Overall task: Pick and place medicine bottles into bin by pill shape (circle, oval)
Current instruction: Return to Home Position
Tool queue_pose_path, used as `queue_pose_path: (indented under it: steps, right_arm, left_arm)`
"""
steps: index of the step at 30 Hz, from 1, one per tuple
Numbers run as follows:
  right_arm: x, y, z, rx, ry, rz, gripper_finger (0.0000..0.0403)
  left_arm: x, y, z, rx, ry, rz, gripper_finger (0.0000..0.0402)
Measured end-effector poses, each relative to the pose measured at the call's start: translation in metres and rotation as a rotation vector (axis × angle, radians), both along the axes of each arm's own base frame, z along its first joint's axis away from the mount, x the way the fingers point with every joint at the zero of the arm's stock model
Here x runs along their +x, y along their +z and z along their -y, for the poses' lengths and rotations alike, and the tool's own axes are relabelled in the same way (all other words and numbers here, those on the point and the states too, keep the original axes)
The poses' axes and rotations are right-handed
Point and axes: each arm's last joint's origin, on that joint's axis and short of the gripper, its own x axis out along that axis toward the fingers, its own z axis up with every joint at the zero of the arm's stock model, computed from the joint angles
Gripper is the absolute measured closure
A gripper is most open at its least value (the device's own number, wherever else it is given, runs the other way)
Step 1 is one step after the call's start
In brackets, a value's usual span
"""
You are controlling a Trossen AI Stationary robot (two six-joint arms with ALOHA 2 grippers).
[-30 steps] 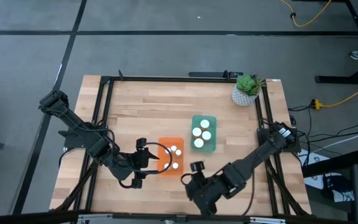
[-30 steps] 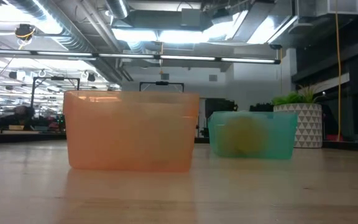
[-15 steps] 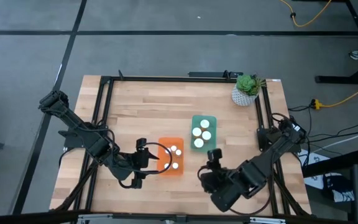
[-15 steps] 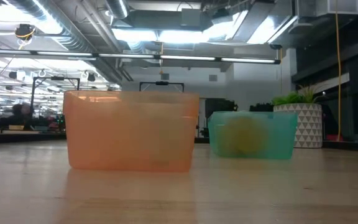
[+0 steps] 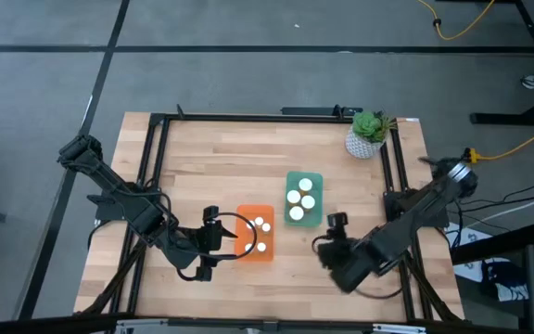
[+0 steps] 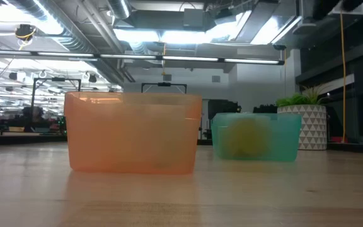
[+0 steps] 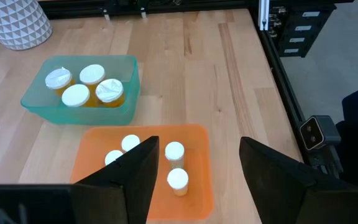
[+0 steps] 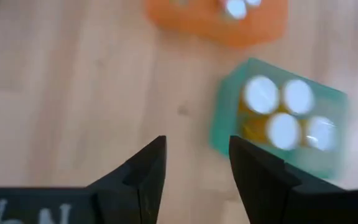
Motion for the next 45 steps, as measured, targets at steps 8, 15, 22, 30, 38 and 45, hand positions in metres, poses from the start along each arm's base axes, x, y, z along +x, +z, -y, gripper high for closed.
queue_pose_path:
  steps: [8, 15, 22, 30, 38, 45]
  right_arm:
    - [-0.068, 0.022, 0.055, 0.489, 0.106, 0.433, 0.0226]
    - [-0.123, 0.015, 0.100, 0.779, 0.236, 0.938, 0.0226]
    - [-0.152, -0.034, 0.125, 0.841, 0.280, 1.131, 0.0226]
    - [-0.157, -0.066, 0.145, 0.756, 0.129, 1.248, 0.0226]
    - [-0.152, -0.082, 0.157, 0.606, 0.031, 1.151, 0.0226]
    - [-0.149, -0.095, 0.165, 0.520, -0.043, 1.049, 0.0226]
  left_arm:
    - [0.000, 0.000, 0.000, 0.000, 0.000, 0.000, 0.0185]
    - [0.000, 0.000, 0.000, 0.000, 0.002, 0.000, 0.0185]
    - [0.000, 0.000, -0.001, 0.000, 0.002, 0.000, 0.0185]
    - [0.000, 0.000, -0.001, 0.011, -0.004, 0.000, 0.0185]
    - [0.001, 0.000, -0.001, 0.072, -0.043, -0.001, 0.0185]
    - [0.001, 0.000, -0.001, 0.072, -0.043, -0.001, 0.0185]
